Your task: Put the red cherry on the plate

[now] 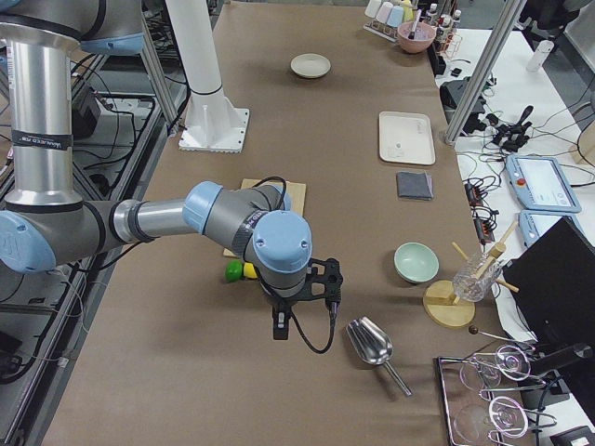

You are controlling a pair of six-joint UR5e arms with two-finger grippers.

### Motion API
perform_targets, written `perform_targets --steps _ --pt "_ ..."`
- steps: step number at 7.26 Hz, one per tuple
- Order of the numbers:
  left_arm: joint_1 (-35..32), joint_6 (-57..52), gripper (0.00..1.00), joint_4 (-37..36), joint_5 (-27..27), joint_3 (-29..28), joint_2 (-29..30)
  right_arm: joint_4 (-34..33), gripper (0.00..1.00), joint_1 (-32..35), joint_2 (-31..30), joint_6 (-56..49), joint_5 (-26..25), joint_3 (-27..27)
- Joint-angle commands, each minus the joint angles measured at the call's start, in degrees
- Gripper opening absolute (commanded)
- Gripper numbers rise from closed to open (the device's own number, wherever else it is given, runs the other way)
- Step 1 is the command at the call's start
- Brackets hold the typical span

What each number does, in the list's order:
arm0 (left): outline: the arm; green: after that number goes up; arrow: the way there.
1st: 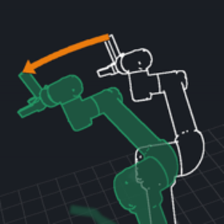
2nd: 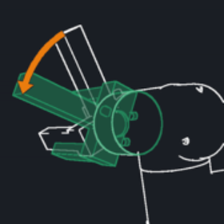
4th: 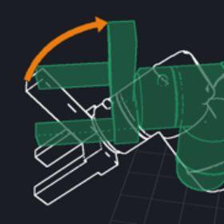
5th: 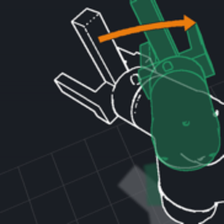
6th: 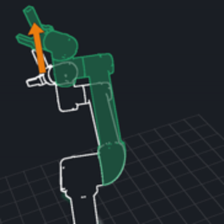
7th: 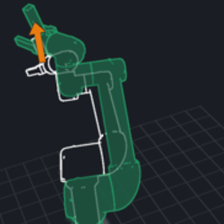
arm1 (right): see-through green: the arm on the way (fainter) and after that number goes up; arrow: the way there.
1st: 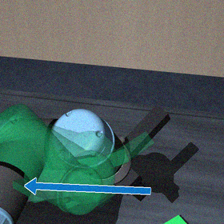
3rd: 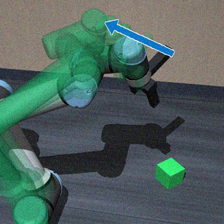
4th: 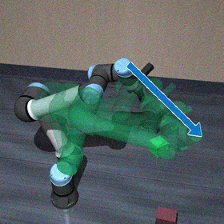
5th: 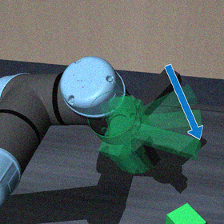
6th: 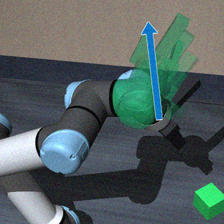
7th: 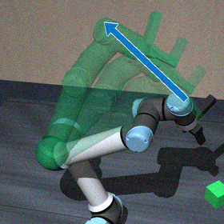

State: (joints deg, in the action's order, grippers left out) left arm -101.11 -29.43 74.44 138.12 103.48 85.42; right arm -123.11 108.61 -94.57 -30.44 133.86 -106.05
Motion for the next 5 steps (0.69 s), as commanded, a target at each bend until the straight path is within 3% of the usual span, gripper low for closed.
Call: perform_targets --steps 1,4,5 --pt "0.04 1.38 0.98 0.44 -0.31 -0.38 0.79 -0.03 1.0 0.03 0.0 0.12 0.08 -0.21" --pt "-0.4 1.3 0.98 0.18 0.3 -2.56 0.71 -0.02 1.0 0.03 0.87 0.29 -0.01 -0.38" --pt "-0.49 1.56 0.98 0.0 9.44 -3.8 0.19 -0.03 1.0 -0.06 0.79 0.29 -0.01 -0.47"
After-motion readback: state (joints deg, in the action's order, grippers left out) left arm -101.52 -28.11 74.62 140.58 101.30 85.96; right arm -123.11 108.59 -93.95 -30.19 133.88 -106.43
